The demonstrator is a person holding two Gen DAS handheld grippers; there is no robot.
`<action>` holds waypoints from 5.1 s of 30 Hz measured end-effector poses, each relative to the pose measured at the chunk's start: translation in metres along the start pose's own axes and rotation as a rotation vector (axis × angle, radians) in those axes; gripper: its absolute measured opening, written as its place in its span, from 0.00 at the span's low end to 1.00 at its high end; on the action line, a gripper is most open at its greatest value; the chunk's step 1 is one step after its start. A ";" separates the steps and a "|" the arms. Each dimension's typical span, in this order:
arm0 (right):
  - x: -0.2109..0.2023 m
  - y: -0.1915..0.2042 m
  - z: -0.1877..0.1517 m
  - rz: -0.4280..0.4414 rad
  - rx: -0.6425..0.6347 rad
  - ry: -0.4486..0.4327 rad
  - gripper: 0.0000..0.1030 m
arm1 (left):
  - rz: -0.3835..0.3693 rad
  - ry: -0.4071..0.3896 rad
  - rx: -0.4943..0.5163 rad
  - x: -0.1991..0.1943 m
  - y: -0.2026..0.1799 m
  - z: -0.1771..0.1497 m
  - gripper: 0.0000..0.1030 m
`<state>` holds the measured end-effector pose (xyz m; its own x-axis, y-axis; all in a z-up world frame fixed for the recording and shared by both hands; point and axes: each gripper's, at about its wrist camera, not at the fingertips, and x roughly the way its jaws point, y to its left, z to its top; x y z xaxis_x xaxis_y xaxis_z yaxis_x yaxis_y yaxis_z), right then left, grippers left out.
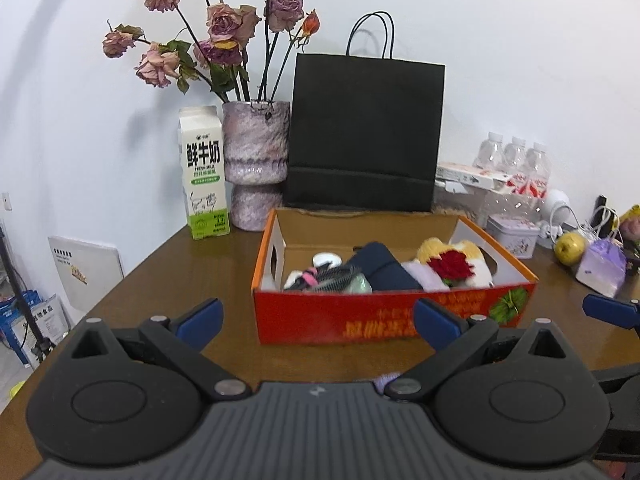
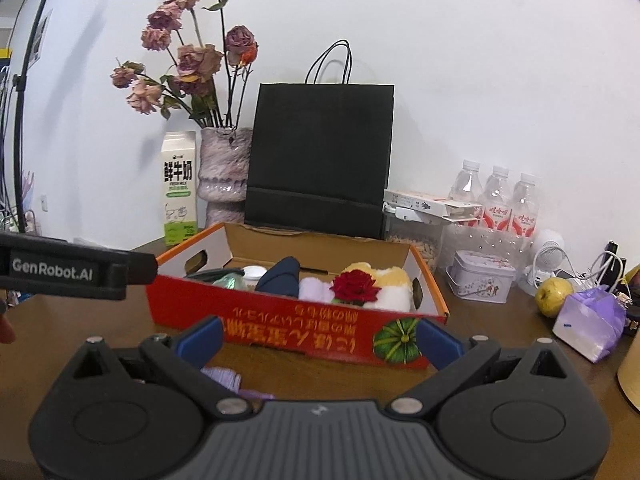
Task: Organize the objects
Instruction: 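Withdraw both tools from the box back toward the table items, then grasp the small yellow block with the left tool while the right tool grasps the lavender drawstring bag, then carry the yellow block and lavender bag over the red box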
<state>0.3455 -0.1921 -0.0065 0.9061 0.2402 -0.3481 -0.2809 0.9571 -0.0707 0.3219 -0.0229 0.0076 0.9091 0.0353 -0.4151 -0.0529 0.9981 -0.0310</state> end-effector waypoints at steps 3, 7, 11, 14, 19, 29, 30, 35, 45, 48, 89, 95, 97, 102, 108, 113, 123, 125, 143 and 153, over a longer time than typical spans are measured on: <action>-0.017 0.002 -0.008 -0.002 -0.010 0.008 1.00 | -0.004 0.017 -0.006 -0.014 0.001 -0.009 1.00; -0.038 0.004 -0.019 -0.005 -0.022 0.016 1.00 | -0.007 0.049 -0.010 -0.030 0.002 -0.023 1.00; -0.059 0.003 -0.032 -0.006 -0.035 0.027 1.00 | -0.004 0.081 -0.005 -0.045 0.001 -0.036 1.00; -0.071 0.002 -0.042 -0.007 -0.040 0.036 1.00 | -0.001 0.110 0.001 -0.054 0.000 -0.044 1.00; -0.087 -0.004 -0.063 -0.001 -0.032 0.060 1.00 | -0.010 0.158 0.020 -0.068 -0.005 -0.059 1.00; -0.106 -0.023 -0.089 -0.006 0.011 0.083 1.00 | -0.057 0.301 0.048 -0.085 -0.023 -0.091 1.00; -0.107 -0.026 -0.091 -0.007 0.020 0.085 1.00 | -0.062 0.317 0.051 -0.085 -0.025 -0.095 1.00; -0.110 -0.032 -0.095 -0.007 0.052 0.081 1.00 | -0.071 0.382 0.058 -0.082 -0.034 -0.110 1.00; -0.113 -0.035 -0.096 -0.011 0.077 0.064 1.00 | -0.036 0.409 0.058 -0.069 -0.044 -0.122 1.00; -0.113 -0.036 -0.096 -0.011 0.085 0.064 1.00 | -0.021 0.393 0.061 -0.067 -0.045 -0.123 1.00; -0.058 0.065 -0.065 0.145 -0.070 0.168 1.00 | 0.001 0.118 0.037 -0.072 0.047 -0.083 0.20; -0.033 0.091 -0.053 0.167 -0.087 0.201 1.00 | 0.013 0.089 0.049 -0.061 0.070 -0.071 0.20; -0.024 0.097 -0.052 0.163 -0.092 0.218 1.00 | 0.016 0.085 0.056 -0.056 0.076 -0.069 0.20; -0.001 0.102 -0.049 0.146 -0.083 0.265 1.00 | 0.021 0.084 0.066 -0.041 0.089 -0.062 0.20; 0.027 0.102 -0.053 0.123 -0.058 0.333 1.00 | 0.014 0.091 0.052 -0.020 0.102 -0.056 0.20; 0.040 0.096 -0.054 0.147 0.012 0.338 1.00 | 0.004 0.103 0.026 -0.006 0.108 -0.058 0.20; 0.036 0.100 -0.051 0.182 0.000 0.303 0.69 | 0.005 0.084 0.028 -0.008 0.106 -0.063 0.20; 0.032 0.101 -0.051 0.188 -0.003 0.287 0.49 | 0.010 0.083 0.023 -0.010 0.105 -0.064 0.20; -0.016 0.079 -0.039 0.155 0.027 0.063 0.08 | -0.011 0.063 0.003 -0.030 0.059 -0.064 0.21; -0.027 0.049 -0.024 0.131 0.026 0.005 0.08 | -0.021 0.030 0.020 -0.030 0.021 -0.045 0.21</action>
<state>0.2998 -0.1558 -0.0235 0.8608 0.3623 -0.3574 -0.3880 0.9217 -0.0001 0.2748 -0.0053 -0.0217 0.8970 0.0134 -0.4419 -0.0257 0.9994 -0.0219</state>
